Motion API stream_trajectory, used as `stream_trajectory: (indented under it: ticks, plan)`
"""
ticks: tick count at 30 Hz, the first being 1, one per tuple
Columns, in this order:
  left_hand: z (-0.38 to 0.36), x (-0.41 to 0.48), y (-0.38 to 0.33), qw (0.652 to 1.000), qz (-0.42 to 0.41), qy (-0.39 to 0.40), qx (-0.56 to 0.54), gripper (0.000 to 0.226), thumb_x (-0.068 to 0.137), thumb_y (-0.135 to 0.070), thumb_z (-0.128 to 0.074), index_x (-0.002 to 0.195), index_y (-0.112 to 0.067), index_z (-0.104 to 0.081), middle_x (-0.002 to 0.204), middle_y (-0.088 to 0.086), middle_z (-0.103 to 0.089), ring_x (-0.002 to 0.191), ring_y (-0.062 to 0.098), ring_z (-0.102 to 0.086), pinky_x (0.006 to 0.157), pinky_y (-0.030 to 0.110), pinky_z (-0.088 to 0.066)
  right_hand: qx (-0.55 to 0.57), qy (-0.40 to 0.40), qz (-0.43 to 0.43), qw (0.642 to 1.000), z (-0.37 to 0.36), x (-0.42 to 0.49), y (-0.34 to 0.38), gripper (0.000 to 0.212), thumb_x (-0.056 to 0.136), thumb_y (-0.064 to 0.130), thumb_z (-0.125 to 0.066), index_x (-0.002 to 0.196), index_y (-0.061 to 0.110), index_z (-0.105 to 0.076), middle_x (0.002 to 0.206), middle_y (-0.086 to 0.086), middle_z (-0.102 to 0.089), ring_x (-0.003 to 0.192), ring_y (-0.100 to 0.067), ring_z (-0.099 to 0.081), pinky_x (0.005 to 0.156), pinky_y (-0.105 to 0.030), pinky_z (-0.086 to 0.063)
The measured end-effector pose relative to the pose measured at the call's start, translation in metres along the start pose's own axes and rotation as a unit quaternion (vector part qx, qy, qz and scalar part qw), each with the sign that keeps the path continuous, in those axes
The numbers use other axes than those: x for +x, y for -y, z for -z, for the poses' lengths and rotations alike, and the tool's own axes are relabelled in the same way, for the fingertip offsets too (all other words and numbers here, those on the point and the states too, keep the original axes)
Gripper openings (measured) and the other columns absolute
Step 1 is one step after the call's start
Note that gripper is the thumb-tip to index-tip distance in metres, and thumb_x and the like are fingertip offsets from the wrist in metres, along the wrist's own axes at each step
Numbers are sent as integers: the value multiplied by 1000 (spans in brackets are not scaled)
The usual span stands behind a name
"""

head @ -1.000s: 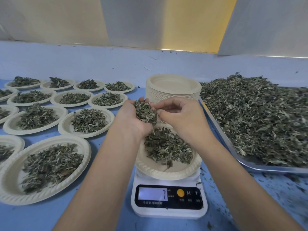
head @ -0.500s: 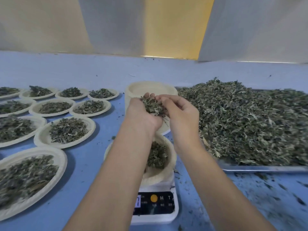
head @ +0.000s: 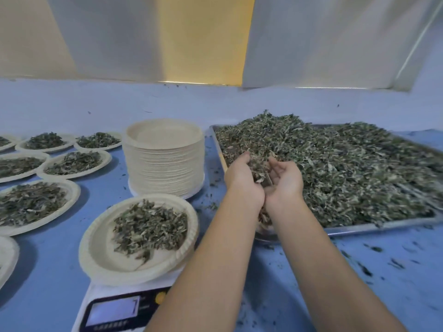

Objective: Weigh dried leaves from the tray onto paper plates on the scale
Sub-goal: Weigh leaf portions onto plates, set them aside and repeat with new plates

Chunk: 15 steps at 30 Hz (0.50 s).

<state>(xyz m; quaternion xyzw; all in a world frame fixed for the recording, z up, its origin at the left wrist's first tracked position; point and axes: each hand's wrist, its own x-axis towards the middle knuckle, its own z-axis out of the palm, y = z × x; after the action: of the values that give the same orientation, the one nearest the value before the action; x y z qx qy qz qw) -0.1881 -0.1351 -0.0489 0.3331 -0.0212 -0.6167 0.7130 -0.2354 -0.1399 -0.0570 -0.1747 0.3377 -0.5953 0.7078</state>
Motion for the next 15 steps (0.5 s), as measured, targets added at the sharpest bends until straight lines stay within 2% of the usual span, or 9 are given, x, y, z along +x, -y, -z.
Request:
stream_trajectory:
  ticks: [2, 5, 6, 8, 9, 11, 13, 14, 15]
  plan:
    - [1, 2, 8, 999, 11, 6, 51, 31, 91, -21, -58, 117, -3, -57, 127, 16, -56, 110, 31, -58, 94, 44, -47, -43, -20, -1, 999, 8, 9, 2, 21, 91, 10, -44, 76, 10, -60, 75, -4, -59, 66, -19, -58, 59, -26, -51]
    - [4, -7, 13, 988, 13, 17, 151, 37, 91, -38, -55, 116, -11, -59, 131, 13, -51, 107, 21, -54, 86, 34, -46, -159, -50, 38, 985, 14, 19, 0, 21, 90, 13, -47, 80, 14, -66, 93, -3, -63, 92, -22, -57, 89, -39, -47]
    - [4, -7, 12, 985, 10, 16, 173, 38, 91, -42, -52, 116, -15, -59, 140, 9, -43, 114, 19, -49, 87, 31, -42, -188, -53, 52, 979, 13, 18, -1, 23, 91, 14, -46, 87, 15, -69, 102, -3, -64, 95, -18, -55, 91, -37, -43]
    - [5, -8, 11, 979, -4, 20, 204, 42, 92, -46, -47, 126, -23, -54, 150, -1, -30, 136, 17, -29, 102, 32, -29, -219, -45, 81, 971, 14, 17, -2, 28, 91, 14, -45, 105, 12, -70, 111, -1, -63, 89, -8, -52, 80, -28, -36]
    - [7, -10, 10, 977, -11, 27, 213, 47, 92, -48, -46, 133, -26, -48, 152, -5, -26, 140, 16, -21, 105, 33, -23, -224, -39, 94, 969, 14, 17, -3, 29, 91, 13, -46, 109, 12, -69, 110, 0, -63, 84, -3, -51, 74, -23, -33]
    - [8, -13, 8, 977, -14, 35, 212, 55, 92, -50, -45, 142, -28, -37, 153, -8, -24, 141, 14, -18, 99, 31, -22, -227, -33, 111, 967, 14, 18, -5, 31, 91, 10, -45, 108, 14, -70, 101, 2, -61, 80, 3, -49, 71, -21, -35]
    - [9, -15, 6, 977, -6, 45, 208, 56, 93, -50, -44, 144, -27, -34, 152, -8, -26, 140, 11, -23, 93, 32, -24, -234, -36, 120, 964, 12, 15, -7, 34, 91, 6, -42, 106, 17, -70, 97, 0, -64, 84, -1, -56, 71, -19, -28]
    - [11, -13, 5, 977, 0, 52, 208, 54, 94, -49, -43, 143, -27, -36, 151, -8, -29, 139, 11, -24, 95, 32, -26, -234, -37, 124, 964, 11, 14, -8, 34, 91, 3, -41, 103, 18, -69, 99, -2, -65, 87, -6, -59, 97, -28, -31]
    - [11, -14, 3, 979, 8, 56, 198, 51, 94, -48, -43, 140, -27, -39, 147, -7, -35, 137, 13, -29, 98, 32, -29, -222, -32, 126, 966, 9, 12, -10, 34, 92, 0, -40, 99, 18, -68, 100, -5, -66, 88, -10, -63, 72, -23, -52]
